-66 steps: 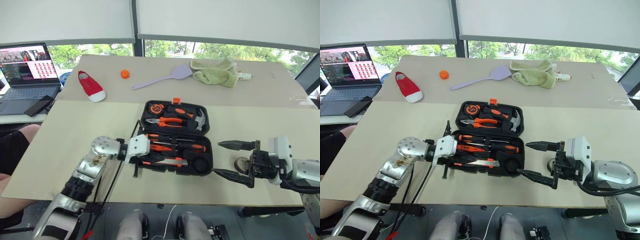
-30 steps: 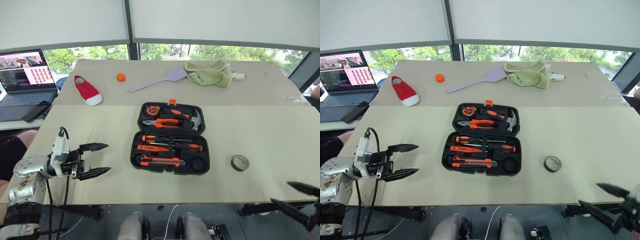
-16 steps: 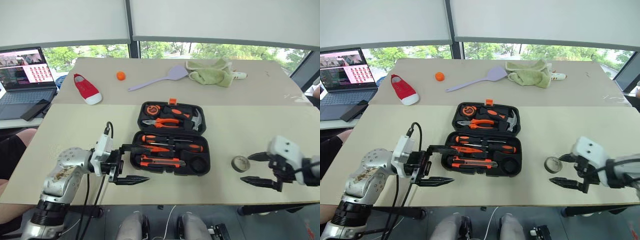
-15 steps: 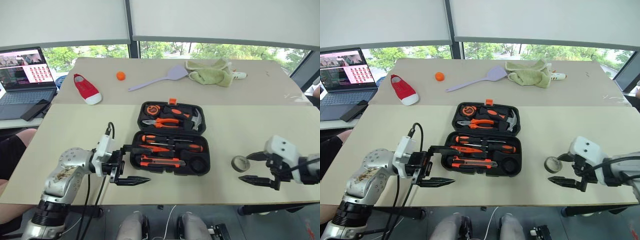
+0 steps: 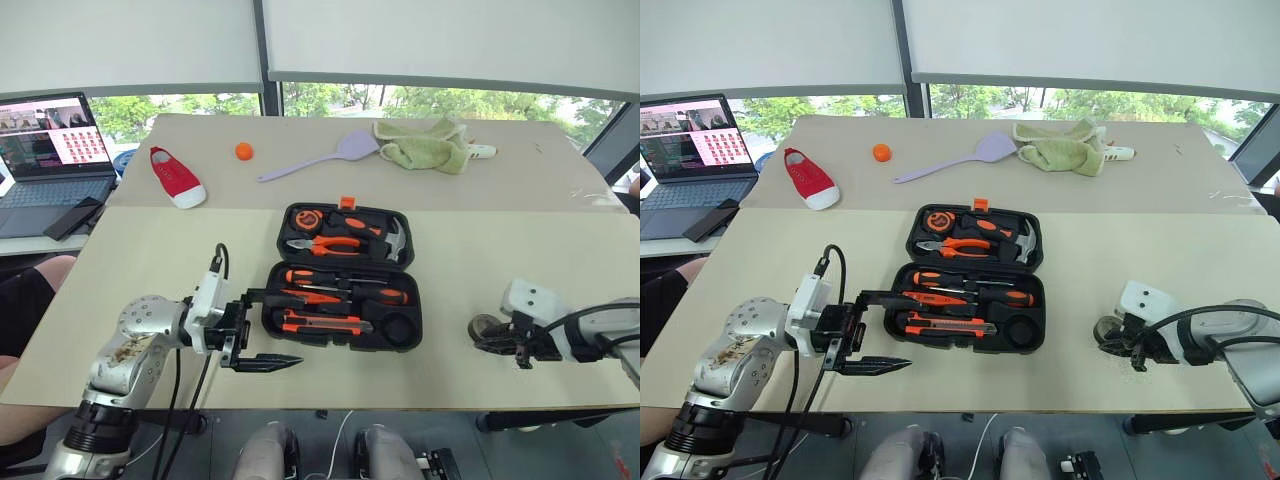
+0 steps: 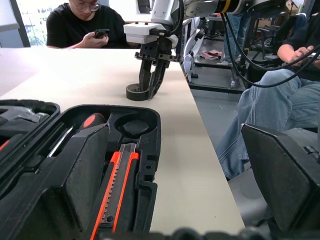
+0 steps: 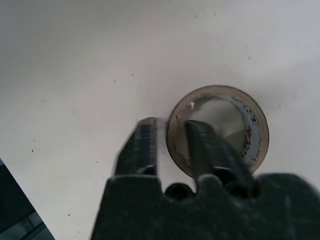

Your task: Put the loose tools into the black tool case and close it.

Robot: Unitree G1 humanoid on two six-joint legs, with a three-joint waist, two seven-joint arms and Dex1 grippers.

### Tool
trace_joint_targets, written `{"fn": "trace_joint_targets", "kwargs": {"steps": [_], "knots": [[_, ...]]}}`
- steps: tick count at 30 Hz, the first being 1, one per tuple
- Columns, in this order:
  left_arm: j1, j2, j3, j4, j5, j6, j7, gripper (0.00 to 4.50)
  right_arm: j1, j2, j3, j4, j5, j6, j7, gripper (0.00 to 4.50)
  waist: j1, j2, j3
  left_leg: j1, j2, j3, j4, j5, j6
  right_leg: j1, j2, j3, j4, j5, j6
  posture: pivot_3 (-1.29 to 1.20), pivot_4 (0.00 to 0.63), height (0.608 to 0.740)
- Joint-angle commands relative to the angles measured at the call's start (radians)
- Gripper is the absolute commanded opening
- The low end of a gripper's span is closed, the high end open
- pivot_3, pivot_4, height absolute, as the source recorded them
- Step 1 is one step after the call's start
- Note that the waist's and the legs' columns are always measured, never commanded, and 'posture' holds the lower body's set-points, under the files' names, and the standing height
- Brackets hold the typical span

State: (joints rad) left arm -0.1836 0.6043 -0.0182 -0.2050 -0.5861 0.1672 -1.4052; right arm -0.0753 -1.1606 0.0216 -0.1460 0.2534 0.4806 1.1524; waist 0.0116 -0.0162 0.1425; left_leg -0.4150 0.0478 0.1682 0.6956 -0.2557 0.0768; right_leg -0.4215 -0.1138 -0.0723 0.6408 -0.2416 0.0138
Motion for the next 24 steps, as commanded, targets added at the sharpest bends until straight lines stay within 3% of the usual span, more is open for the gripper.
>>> {"fn": "trace_joint_targets", "kwargs": {"steps": [1, 5, 12, 18, 24], "knots": [[0.012, 0.013, 0.018, -0.011, -0.003, -0.030, -0.006, 4.50, -0.052, -0.061, -0.038, -0.102, 0.064, -0.009, 0.115, 0.01, 0.000, 0.001, 0.000, 0.000, 0.000, 0.000, 0.000, 0.000, 0.000, 0.000, 0.000, 0.000, 0.000, 0.000, 0.000, 0.00, 0.150, 0.740], [0.024, 0.023, 0.028, 0.003, 0.000, -0.045, -0.002, 4.50, -0.258, 0.051, 0.025, -0.263, 0.244, 0.217, 0.106, 0.01, -0.021, 0.001, 0.001, 0.001, 0.002, 0.000, 0.000, 0.001, -0.002, -0.001, 0.002, 0.001, 0.000, 0.001, -0.001, 0.00, 0.150, 0.740], [0.064, 0.032, 0.030, -0.004, 0.011, -0.065, 0.002, 4.50, -0.457, 0.161, 0.264, -0.262, 0.148, 0.314, 0.079, 0.01, -0.011, 0.000, 0.002, -0.001, 0.001, -0.002, 0.000, 0.001, -0.001, -0.002, -0.002, -0.003, 0.000, 0.000, -0.003, 0.00, 0.150, 0.740], [0.092, 0.033, 0.035, -0.017, 0.018, -0.079, 0.018, 4.50, -0.506, 0.147, 0.392, -0.238, 0.058, 0.358, 0.092, 0.01, -0.005, 0.000, 0.002, -0.001, 0.001, -0.002, 0.000, 0.000, -0.001, -0.002, -0.003, -0.005, 0.000, 0.001, -0.002, 0.00, 0.150, 0.740], [0.109, 0.031, 0.043, -0.014, 0.025, -0.097, 0.029, 4.50, -0.513, 0.144, 0.435, -0.253, 0.037, 0.390, 0.109, 0.01, -0.008, 0.000, 0.002, -0.001, 0.001, -0.002, 0.000, 0.000, -0.001, -0.002, -0.003, -0.005, 0.000, 0.000, -0.003, 0.00, 0.150, 0.740]]}}
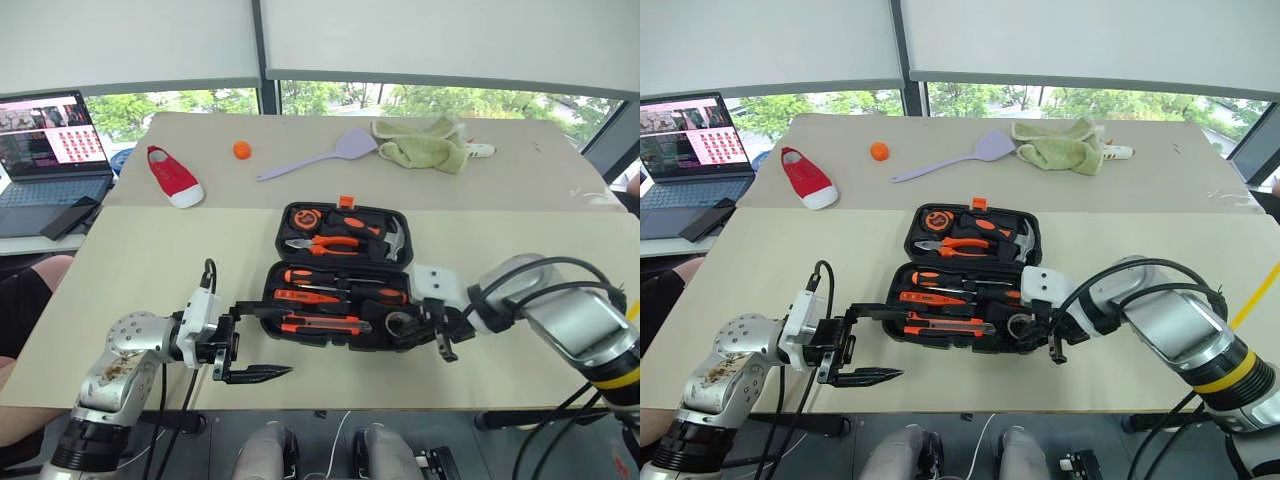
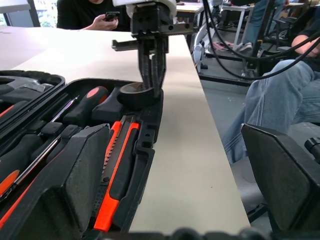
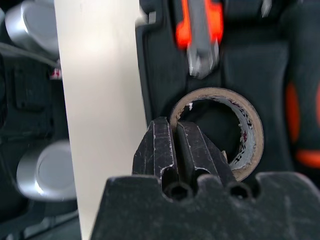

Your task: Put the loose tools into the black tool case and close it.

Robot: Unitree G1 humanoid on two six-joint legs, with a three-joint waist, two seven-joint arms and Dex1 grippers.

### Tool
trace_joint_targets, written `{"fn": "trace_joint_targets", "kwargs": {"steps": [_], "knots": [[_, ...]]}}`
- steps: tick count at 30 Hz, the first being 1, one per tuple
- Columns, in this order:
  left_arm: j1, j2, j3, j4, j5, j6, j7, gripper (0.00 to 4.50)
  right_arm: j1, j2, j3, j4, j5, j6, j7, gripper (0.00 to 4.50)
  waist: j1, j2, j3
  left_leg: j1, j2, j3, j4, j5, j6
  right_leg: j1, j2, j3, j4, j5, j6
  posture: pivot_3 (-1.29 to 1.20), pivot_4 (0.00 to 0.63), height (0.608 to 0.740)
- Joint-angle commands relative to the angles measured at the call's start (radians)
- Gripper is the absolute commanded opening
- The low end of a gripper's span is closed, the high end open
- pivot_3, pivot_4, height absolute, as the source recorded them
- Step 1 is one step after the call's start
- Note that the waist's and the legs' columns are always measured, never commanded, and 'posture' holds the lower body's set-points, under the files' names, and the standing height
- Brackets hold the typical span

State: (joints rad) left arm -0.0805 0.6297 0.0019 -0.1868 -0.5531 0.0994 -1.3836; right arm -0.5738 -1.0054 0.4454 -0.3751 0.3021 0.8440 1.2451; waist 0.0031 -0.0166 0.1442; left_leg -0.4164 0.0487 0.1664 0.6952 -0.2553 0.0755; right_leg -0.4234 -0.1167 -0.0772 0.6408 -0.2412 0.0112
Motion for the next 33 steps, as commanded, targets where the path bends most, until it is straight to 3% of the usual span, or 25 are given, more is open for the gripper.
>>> {"fn": "trace_joint_targets", "kwargs": {"steps": [1, 12, 19, 23, 27, 29, 31, 33], "knots": [[0.007, 0.005, 0.023, -0.031, -0.006, -0.033, 0.008, 4.50, -0.016, -0.010, 0.015, -0.025, -0.014, 0.030, 0.016, 0.01, 0.002, 0.000, 0.000, 0.000, 0.000, 0.000, 0.000, 0.000, 0.000, 0.000, 0.000, 0.000, 0.000, 0.000, 0.000, 0.00, 0.150, 0.740], [0.013, -0.006, 0.026, -0.027, 0.001, -0.067, 0.052, 4.50, -0.053, 0.021, 0.080, 0.056, -0.087, 0.015, 0.023, 0.01, 0.006, 0.000, 0.000, 0.000, 0.000, 0.000, 0.000, 0.000, 0.000, 0.000, -0.003, -0.003, 0.000, 0.000, 0.000, 0.00, 0.150, 0.740], [0.008, 0.012, 0.048, -0.030, -0.014, -0.012, 0.113, 4.50, -0.091, 0.005, 0.039, 0.068, -0.051, -0.052, 0.126, 2.35, 0.006, 0.000, 0.000, 0.000, 0.000, 0.000, 0.000, 0.000, 0.000, 0.000, -0.003, -0.003, 0.000, 0.000, 0.000, 0.00, 0.150, 0.740], [0.000, 0.010, 0.086, -0.020, -0.032, 0.025, 0.164, 4.50, -0.071, -0.004, -0.121, 0.067, 0.077, -0.084, 0.196, 2.35, 0.005, 0.000, 0.000, -0.001, -0.001, 0.000, -0.001, 0.000, 0.001, 0.000, -0.003, -0.004, 0.000, 0.000, 0.000, 0.00, 0.150, 0.740], [-0.059, 0.004, 0.103, 0.072, 0.050, 0.067, 0.296, 4.50, -0.006, 0.008, -0.262, 0.160, 0.127, -0.114, 0.155, 2.35, 0.009, 0.000, 0.000, -0.002, -0.001, -0.002, 0.000, 0.000, 0.001, 0.001, -0.003, -0.006, -0.001, 0.000, 0.000, 0.00, 0.150, 0.740], [-0.098, -0.010, 0.109, 0.124, 0.087, 0.087, 0.382, 3.98, 0.016, 0.028, -0.297, 0.226, 0.114, -0.165, 0.128, 2.41, 0.010, 0.000, 0.000, -0.002, -0.001, -0.002, 0.000, -0.001, 0.001, 0.002, -0.004, -0.008, -0.001, 0.000, 0.000, 0.00, 0.150, 0.740], [-0.144, -0.027, 0.113, 0.178, 0.113, 0.124, 0.465, 3.38, 0.027, 0.056, -0.317, 0.325, 0.064, -0.244, 0.067, 1.88, 0.009, -0.001, 0.000, -0.002, -0.002, -0.002, 0.000, -0.001, 0.002, 0.002, -0.004, -0.007, 0.000, 0.000, 0.001, 0.00, 0.150, 0.740], [-0.205, -0.039, 0.079, 0.248, 0.180, 0.118, 0.511, 2.63, 0.027, 0.107, -0.320, 0.502, -0.050, -0.487, -0.039, 1.31, 0.007, -0.001, 0.000, -0.002, -0.002, -0.001, 0.000, 0.000, 0.001, 0.001, -0.003, -0.007, 0.000, 0.000, 0.001, 0.00, 0.150, 0.740]]}}
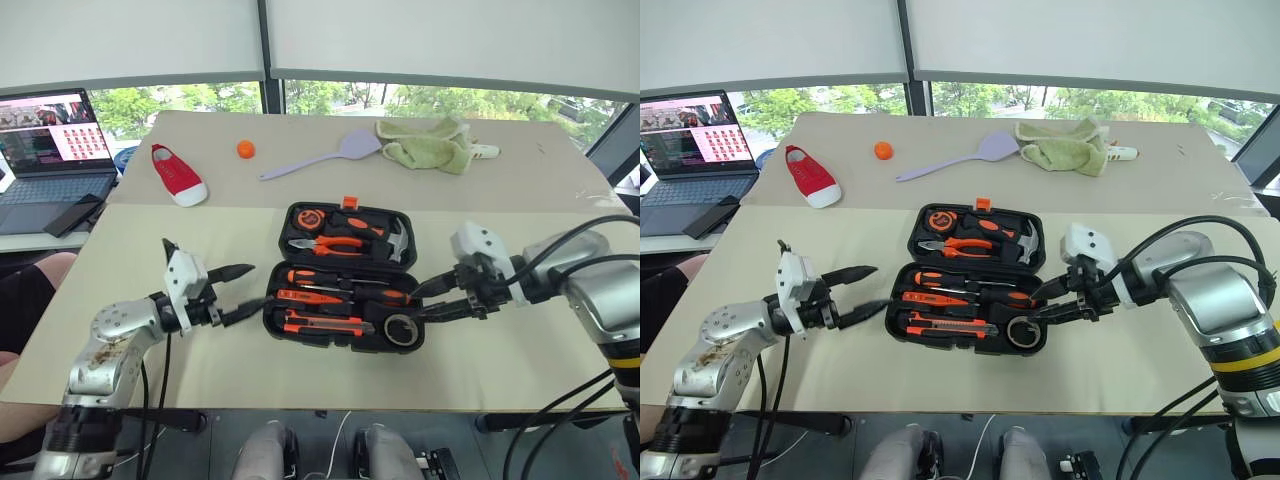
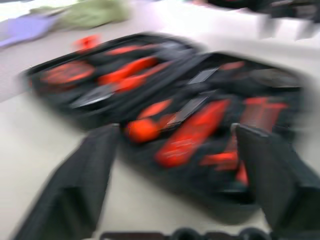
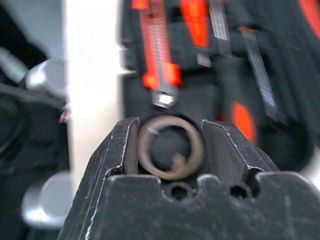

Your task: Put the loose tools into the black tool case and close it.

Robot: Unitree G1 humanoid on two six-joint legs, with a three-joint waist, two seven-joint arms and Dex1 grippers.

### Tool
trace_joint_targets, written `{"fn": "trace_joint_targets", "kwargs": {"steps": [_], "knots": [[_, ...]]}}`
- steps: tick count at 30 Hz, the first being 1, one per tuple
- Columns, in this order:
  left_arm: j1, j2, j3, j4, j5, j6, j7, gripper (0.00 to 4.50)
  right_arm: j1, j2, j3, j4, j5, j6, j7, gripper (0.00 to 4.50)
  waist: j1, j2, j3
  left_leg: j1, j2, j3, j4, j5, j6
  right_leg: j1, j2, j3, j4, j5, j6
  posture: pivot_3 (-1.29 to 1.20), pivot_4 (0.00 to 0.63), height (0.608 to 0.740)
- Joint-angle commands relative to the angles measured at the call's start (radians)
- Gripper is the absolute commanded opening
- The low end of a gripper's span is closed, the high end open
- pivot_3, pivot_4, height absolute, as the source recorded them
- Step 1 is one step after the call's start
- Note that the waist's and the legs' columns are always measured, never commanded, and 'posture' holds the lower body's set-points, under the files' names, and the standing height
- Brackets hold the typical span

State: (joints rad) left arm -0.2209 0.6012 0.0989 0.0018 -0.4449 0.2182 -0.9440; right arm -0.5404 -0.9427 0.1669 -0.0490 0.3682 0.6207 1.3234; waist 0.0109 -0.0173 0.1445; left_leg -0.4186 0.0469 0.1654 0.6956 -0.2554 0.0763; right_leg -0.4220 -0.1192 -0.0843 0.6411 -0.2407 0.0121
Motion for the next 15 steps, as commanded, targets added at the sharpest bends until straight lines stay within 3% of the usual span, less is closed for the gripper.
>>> {"fn": "trace_joint_targets", "kwargs": {"steps": [1, 4, 7, 15], "knots": [[-0.085, -0.013, -0.035, 0.085, 0.096, -0.010, 0.074, 2.25, -0.011, 0.065, -0.040, 0.236, -0.152, -0.353, -0.147, 0.97, -0.001, 0.000, 0.000, 0.000, 0.000, 0.000, 0.000, 0.000, 0.000, 0.000, 0.001, 0.000, 0.000, 0.000, 0.000, 0.00, 0.150, 0.740], [-0.200, -0.052, -0.092, 0.208, 0.164, -0.040, 0.089, 1.16, -0.034, 0.138, -0.016, 0.384, -0.256, -0.582, -0.254, 0.02, -0.001, -0.001, 0.000, 0.000, -0.001, 0.002, 0.000, 0.001, -0.002, 0.000, 0.003, 0.000, 0.000, 0.000, 0.001, 0.00, 0.150, 0.740], [-0.270, -0.085, -0.128, 0.297, 0.205, -0.070, 0.078, 0.03, -0.053, 0.189, 0.001, 0.462, -0.309, -0.662, -0.297, 0.00, -0.004, -0.001, 0.000, -0.001, 0.000, 0.003, 0.000, 0.003, -0.004, -0.001, 0.005, 0.001, 0.000, 0.000, 0.001, 0.00, 0.150, 0.740], [-0.321, -0.153, -0.202, 0.365, 0.236, -0.056, -0.005, 0.03, -0.026, 0.268, -0.011, 0.422, -0.304, -0.636, -0.299, 0.00, -0.009, 0.000, 0.000, -0.001, 0.001, 0.002, 0.000, 0.005, -0.006, -0.001, 0.007, 0.001, 0.001, 0.000, 0.001, 0.00, 0.150, 0.740]]}}
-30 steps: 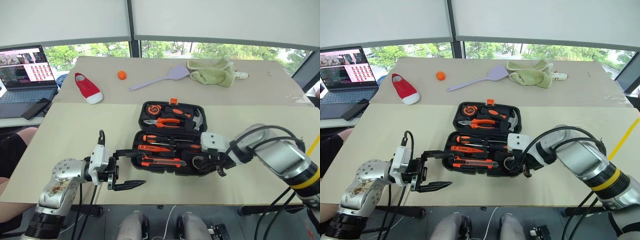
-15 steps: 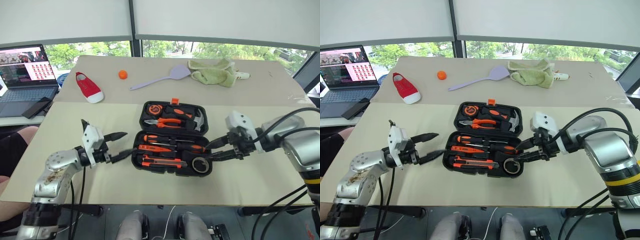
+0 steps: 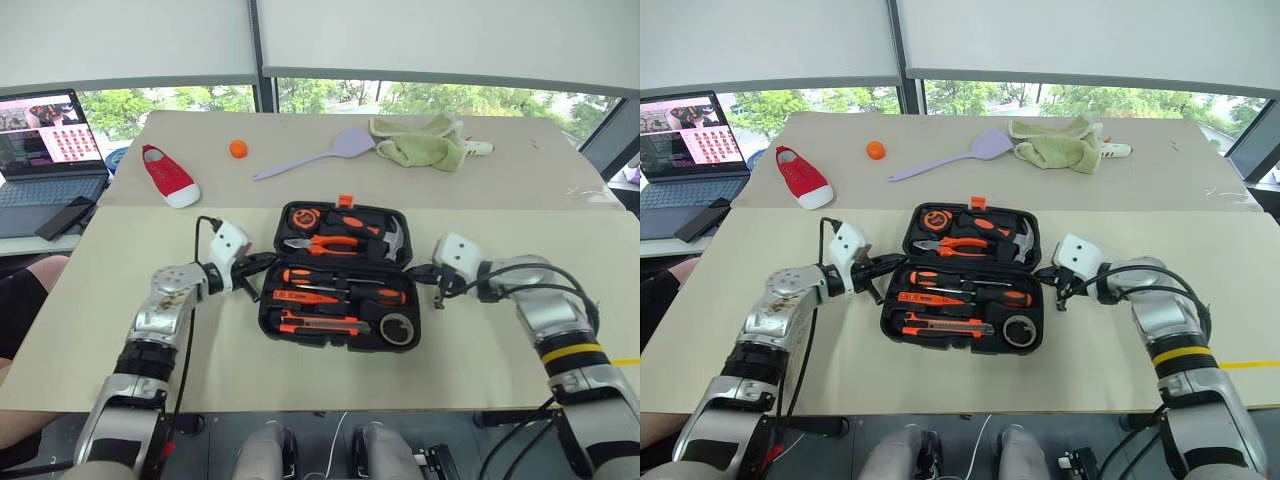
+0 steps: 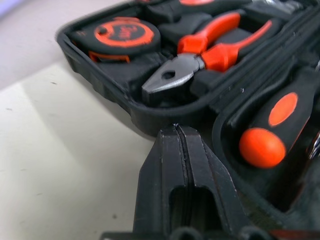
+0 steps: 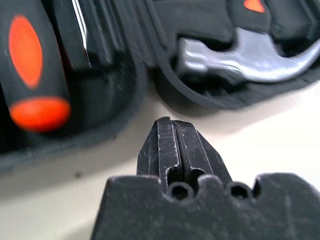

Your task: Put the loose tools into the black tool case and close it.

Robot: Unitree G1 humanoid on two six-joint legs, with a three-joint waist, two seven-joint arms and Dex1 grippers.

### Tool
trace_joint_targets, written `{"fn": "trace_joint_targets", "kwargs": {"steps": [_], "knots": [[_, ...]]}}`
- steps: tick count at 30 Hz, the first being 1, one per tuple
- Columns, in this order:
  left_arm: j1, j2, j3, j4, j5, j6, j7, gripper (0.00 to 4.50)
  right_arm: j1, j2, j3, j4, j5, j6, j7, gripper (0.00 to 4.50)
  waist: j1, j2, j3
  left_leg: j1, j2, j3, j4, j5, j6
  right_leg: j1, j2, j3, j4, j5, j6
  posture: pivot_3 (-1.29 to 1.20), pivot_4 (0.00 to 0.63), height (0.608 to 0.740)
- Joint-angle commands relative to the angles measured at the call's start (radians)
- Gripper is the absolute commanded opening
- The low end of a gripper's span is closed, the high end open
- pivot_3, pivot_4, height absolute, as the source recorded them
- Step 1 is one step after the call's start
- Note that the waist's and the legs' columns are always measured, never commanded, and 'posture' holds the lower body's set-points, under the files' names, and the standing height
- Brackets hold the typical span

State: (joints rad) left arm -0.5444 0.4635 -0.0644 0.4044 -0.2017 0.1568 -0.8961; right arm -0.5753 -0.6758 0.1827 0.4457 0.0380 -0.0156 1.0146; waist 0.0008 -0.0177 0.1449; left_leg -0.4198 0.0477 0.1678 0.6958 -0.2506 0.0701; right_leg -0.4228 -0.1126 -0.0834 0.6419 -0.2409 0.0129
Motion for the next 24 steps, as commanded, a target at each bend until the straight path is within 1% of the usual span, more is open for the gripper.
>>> {"fn": "trace_joint_targets", "kwargs": {"steps": [1, 6, 10, 16, 18, 19, 20, 21, 22, 23, 24], "knots": [[0.016, -0.010, -0.045, -0.059, -0.010, 0.021, -0.073, 0.03, 0.024, -0.004, -0.035, -0.098, 0.038, 0.017, 0.019, 0.00, 0.001, 0.000, 0.000, 0.000, 0.000, 0.000, 0.000, 0.000, 0.000, 0.000, 0.000, 0.000, 0.000, 0.000, 0.000, 0.00, 0.150, 0.740], [0.105, 0.009, -0.044, -0.228, -0.043, 0.102, -0.096, 0.03, 0.158, -0.071, -0.097, -0.241, 0.084, 0.085, 0.050, 0.00, 0.005, 0.000, 0.000, 0.000, 0.000, -0.001, -0.001, 0.000, 0.000, 0.000, -0.001, 0.000, 0.000, -0.001, 0.001, 0.00, 0.150, 0.740], [0.160, 0.028, -0.035, -0.317, -0.049, 0.155, -0.086, 0.03, 0.263, -0.098, -0.147, -0.359, 0.122, 0.160, 0.034, 0.00, 0.009, 0.000, 0.000, 0.000, 0.000, -0.001, -0.001, 0.000, 0.001, 0.000, -0.001, 0.000, -0.001, -0.001, 0.001, 0.00, 0.150, 0.740], [0.212, 0.052, 0.020, -0.395, -0.083, 0.250, -0.047, 0.03, 0.331, -0.115, -0.207, -0.396, 0.146, 0.212, 0.016, 0.00, 0.007, 0.000, 0.000, 0.000, 0.000, -0.002, -0.001, -0.001, 0.001, 0.000, -0.001, 0.001, 0.000, -0.001, 0.001, 0.00, 0.150, 0.740], [0.200, 0.083, 0.057, -0.403, -0.116, 0.327, -0.049, 0.03, 0.337, -0.111, -0.260, -0.440, 0.242, 0.367, 0.015, 0.00, 0.006, 0.000, 0.000, 0.000, 0.000, -0.002, -0.001, -0.001, 0.001, 0.000, -0.001, 0.002, 0.000, -0.001, 0.001, 0.00, 0.150, 0.740], [0.189, 0.103, 0.078, -0.411, -0.144, 0.382, -0.054, 0.53, 0.339, -0.125, -0.277, -0.463, 0.284, 0.441, 0.029, 0.00, 0.007, 0.000, 0.000, 0.000, 0.000, -0.002, -0.001, -0.001, 0.001, 0.000, -0.001, 0.002, 0.001, -0.001, 0.001, 0.00, 0.150, 0.740], [0.172, 0.132, 0.095, -0.414, -0.158, 0.442, -0.054, 0.67, 0.333, -0.145, -0.290, -0.478, 0.307, 0.476, 0.045, 0.57, 0.006, 0.000, 0.000, 0.000, 0.000, -0.002, -0.001, -0.001, 0.001, 0.000, -0.001, 0.002, 0.001, -0.001, 0.001, 0.00, 0.150, 0.740], [0.155, 0.159, 0.106, -0.413, -0.166, 0.492, -0.045, 1.14, 0.323, -0.160, -0.303, -0.489, 0.325, 0.503, 0.054, 0.77, 0.006, 0.000, 0.000, 0.000, 0.000, -0.002, 0.000, -0.001, 0.001, 0.000, -0.001, 0.002, 0.001, -0.001, 0.000, 0.00, 0.150, 0.740], [0.138, 0.184, 0.111, -0.410, -0.173, 0.543, -0.041, 1.46, 0.307, -0.168, -0.316, -0.499, 0.349, 0.541, 0.054, 1.10, 0.006, 0.000, 0.000, 0.000, 0.000, -0.003, 0.000, -0.001, 0.001, 0.000, -0.001, 0.002, 0.001, 0.000, 0.000, 0.00, 0.150, 0.740], [0.116, 0.205, 0.118, -0.408, -0.192, 0.607, -0.041, 1.88, 0.278, -0.168, -0.333, -0.504, 0.376, 0.589, 0.035, 1.48, 0.006, 0.000, 0.000, 0.000, 0.000, -0.003, 0.000, -0.001, 0.001, 0.000, -0.001, 0.002, 0.002, 0.000, 0.000, 0.00, 0.150, 0.740], [0.091, 0.224, 0.123, -0.407, -0.219, 0.673, -0.050, 2.16, 0.246, -0.171, -0.344, -0.505, 0.387, 0.634, 0.009, 1.82, 0.006, 0.000, 0.000, 0.000, 0.000, -0.003, -0.001, -0.001, 0.002, 0.000, -0.001, 0.002, 0.001, 0.000, 0.000, 0.00, 0.150, 0.740]]}}
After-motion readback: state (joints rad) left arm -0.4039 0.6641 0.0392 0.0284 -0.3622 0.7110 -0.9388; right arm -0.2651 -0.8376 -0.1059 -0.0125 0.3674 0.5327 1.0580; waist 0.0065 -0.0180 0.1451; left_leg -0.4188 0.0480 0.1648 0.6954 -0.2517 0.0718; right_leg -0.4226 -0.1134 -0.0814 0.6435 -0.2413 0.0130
